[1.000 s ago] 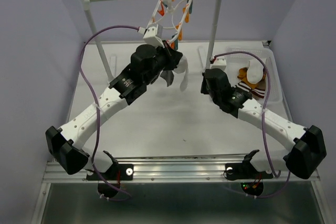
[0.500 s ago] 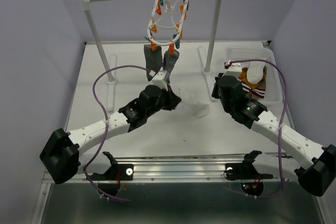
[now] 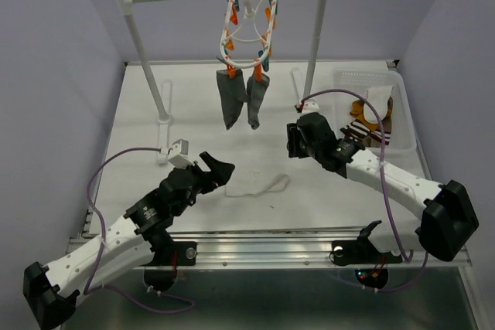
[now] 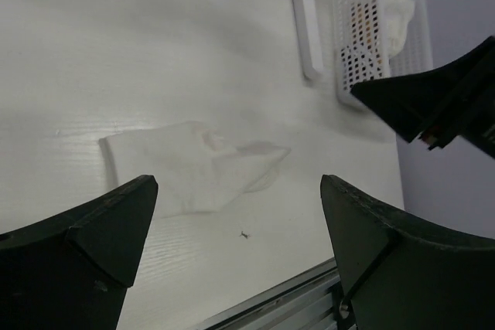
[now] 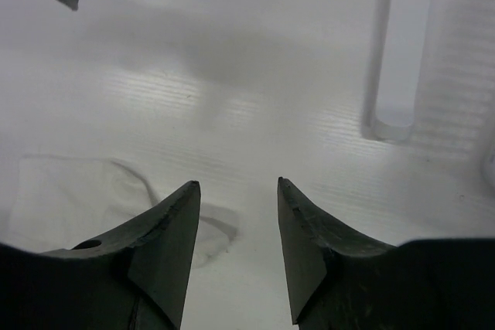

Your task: Clip the socks to the hanger

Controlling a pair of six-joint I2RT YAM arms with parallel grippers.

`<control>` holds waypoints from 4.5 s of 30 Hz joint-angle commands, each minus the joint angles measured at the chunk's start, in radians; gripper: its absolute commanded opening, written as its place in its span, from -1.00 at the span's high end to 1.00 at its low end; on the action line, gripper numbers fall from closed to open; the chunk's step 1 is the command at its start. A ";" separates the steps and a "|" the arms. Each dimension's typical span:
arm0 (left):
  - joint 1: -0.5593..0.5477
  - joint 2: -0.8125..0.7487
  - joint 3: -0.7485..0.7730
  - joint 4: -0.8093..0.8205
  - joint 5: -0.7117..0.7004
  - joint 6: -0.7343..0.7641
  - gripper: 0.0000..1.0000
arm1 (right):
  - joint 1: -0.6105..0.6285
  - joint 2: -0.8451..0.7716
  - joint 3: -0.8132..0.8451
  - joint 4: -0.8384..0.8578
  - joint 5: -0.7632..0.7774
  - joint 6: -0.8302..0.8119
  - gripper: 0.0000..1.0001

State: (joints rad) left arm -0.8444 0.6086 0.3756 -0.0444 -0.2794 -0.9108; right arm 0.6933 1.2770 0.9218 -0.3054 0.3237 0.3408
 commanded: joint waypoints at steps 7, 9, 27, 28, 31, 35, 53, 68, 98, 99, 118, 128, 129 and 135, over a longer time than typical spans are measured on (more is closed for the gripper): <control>-0.004 -0.014 -0.003 0.018 -0.090 -0.080 -0.98 | -0.002 -0.004 -0.125 -0.054 -0.176 0.095 -0.18; -0.004 0.043 -0.013 0.116 -0.060 -0.083 -0.98 | -0.002 -0.028 -0.176 -0.041 -0.233 0.135 -0.13; -0.002 0.663 0.091 0.383 0.125 -0.049 -0.98 | 0.020 0.108 -0.347 0.336 -0.423 0.302 -0.15; -0.002 0.665 0.085 0.385 0.121 -0.053 -0.98 | 0.020 0.123 -0.348 0.359 -0.428 0.302 -0.15; -0.002 0.660 0.066 0.367 0.105 -0.072 -0.98 | 0.020 0.162 -0.345 0.402 -0.430 0.310 0.37; -0.001 0.635 0.027 0.374 0.071 -0.099 -0.98 | 0.020 0.162 -0.307 0.312 -0.387 0.293 0.86; 0.002 0.657 -0.004 0.394 0.017 -0.125 -0.98 | -0.003 0.120 -0.034 -0.328 -0.135 0.096 0.71; 0.005 0.381 0.177 0.046 -0.068 -0.068 -0.98 | -0.003 -0.030 0.000 -0.121 -0.188 -0.210 -1.00; 0.145 0.435 0.934 -0.258 -0.348 0.308 -0.98 | 0.050 -0.006 0.161 -0.050 -0.724 -0.305 -1.00; 0.168 0.422 0.922 -0.236 -0.316 0.319 -0.98 | 0.084 0.042 0.185 -0.067 -0.713 -0.333 -1.00; 0.522 0.517 0.928 -0.131 0.064 0.417 -0.98 | 0.278 0.492 0.575 0.302 -0.198 -0.358 -1.00; 0.522 0.565 0.924 -0.002 0.218 0.495 -0.98 | 0.198 0.358 0.402 0.545 -0.032 -0.243 -1.00; 0.522 0.574 0.936 -0.002 0.226 0.498 -0.98 | 0.186 0.351 0.396 0.545 -0.023 -0.237 -1.00; 0.522 0.641 0.977 0.026 0.270 0.507 -0.98 | 0.147 0.305 0.353 0.552 0.086 -0.215 -1.00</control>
State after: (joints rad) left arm -0.3252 1.2243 1.2858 -0.0845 -0.0559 -0.4309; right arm 0.8482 1.6268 1.2911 0.1661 0.2943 0.1001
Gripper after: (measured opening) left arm 0.989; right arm 0.997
